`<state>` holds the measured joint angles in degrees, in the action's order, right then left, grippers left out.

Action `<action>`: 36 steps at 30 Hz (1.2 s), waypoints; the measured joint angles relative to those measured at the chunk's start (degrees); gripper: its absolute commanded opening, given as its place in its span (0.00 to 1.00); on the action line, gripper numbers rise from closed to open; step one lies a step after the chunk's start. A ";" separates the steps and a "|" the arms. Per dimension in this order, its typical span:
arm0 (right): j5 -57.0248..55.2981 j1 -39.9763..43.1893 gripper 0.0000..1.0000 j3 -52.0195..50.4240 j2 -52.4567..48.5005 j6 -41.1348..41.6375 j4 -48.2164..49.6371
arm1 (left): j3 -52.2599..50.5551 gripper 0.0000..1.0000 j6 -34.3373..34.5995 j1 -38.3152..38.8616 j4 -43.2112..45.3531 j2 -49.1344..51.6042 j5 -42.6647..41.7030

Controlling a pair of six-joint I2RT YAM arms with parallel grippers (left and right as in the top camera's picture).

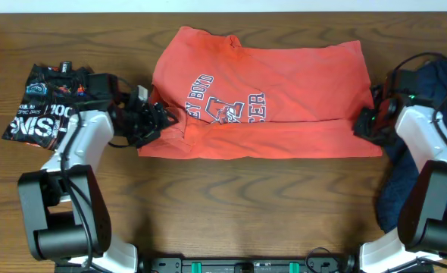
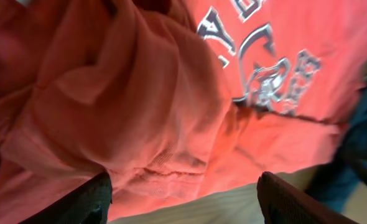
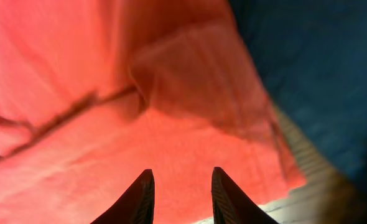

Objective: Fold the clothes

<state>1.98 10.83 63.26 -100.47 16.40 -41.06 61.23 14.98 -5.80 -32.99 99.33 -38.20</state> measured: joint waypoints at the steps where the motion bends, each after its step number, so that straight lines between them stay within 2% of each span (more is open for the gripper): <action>1: 0.07 -0.11 0.29 -1.07 0.00 -0.11 0.85 | 0.00 0.77 -0.04 0.70 0.00 0.00 1.11; 5: 0.11 -0.20 0.28 -4.26 -0.09 -0.20 2.73 | -0.02 0.76 -0.24 3.74 -0.02 0.00 6.05; 6: 0.09 -0.20 0.28 -4.59 -0.13 -0.20 2.86 | -0.02 0.71 -0.24 4.39 -0.02 0.00 7.10; 7: 0.09 -0.20 0.28 -4.66 -0.17 -0.22 2.86 | 0.00 0.64 -0.13 4.87 -0.02 0.00 7.76; 8: 0.09 -0.20 0.28 -4.72 -0.20 -0.28 3.04 | -0.02 0.53 -0.22 5.35 0.00 0.00 8.52; 10: 0.09 -0.20 0.28 -4.74 -0.20 -0.33 3.23 | 0.00 0.20 -0.22 6.29 0.24 0.00 9.66; 12: 0.09 -0.20 0.28 -4.74 -0.20 -0.33 3.21 | -0.02 0.06 -0.42 6.84 0.76 0.00 10.32; 18: 0.09 -0.20 0.28 -4.74 -0.20 -0.33 3.17 | -0.02 0.06 0.83 6.95 4.00 0.00 9.49; 20: 0.09 -0.20 0.28 -4.74 -0.20 -0.33 3.13 | -0.04 0.06 2.40 6.82 9.84 0.02 4.98; 22: 0.09 -0.20 0.28 -4.74 -0.20 -0.35 3.13 | -0.02 0.06 5.55 6.82 19.93 0.02 -0.98; 23: 0.09 -0.20 0.28 -4.76 -0.20 -0.35 3.13 | 0.00 0.08 7.87 6.82 26.16 0.02 -3.43; 24: 0.09 -0.20 0.28 -4.76 -0.20 -0.35 3.15 | -0.04 0.39 10.54 6.82 32.81 0.09 -5.79; 25: 0.09 -0.20 0.28 -4.76 -0.20 -0.35 3.08 | 0.17 0.77 13.27 6.82 39.23 0.13 -7.87; 26: 0.09 -0.20 0.28 -4.76 -0.20 -0.35 3.02 | 0.39 0.98 16.15 6.82 44.52 0.13 -9.38; 28: 0.09 -0.20 0.28 -4.76 -0.20 -0.35 2.95 | 0.87 0.98 20.46 6.82 51.08 0.09 -11.69; 30: 0.09 -0.20 0.28 -4.76 -0.20 -0.35 2.78 | 1.09 0.98 23.06 6.75 51.49 0.09 -13.29; 32: 0.09 -0.20 0.28 -4.76 -0.20 -0.35 2.67 | 1.07 0.98 24.09 6.67 47.10 0.09 -14.69; 36: 0.09 -0.20 0.29 -4.76 -0.20 -0.35 2.67 | 1.07 0.98 20.76 5.99 30.05 0.09 -15.65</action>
<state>2.07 10.63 58.50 -100.66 16.05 -38.39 62.30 35.75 0.19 -2.94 99.42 -53.84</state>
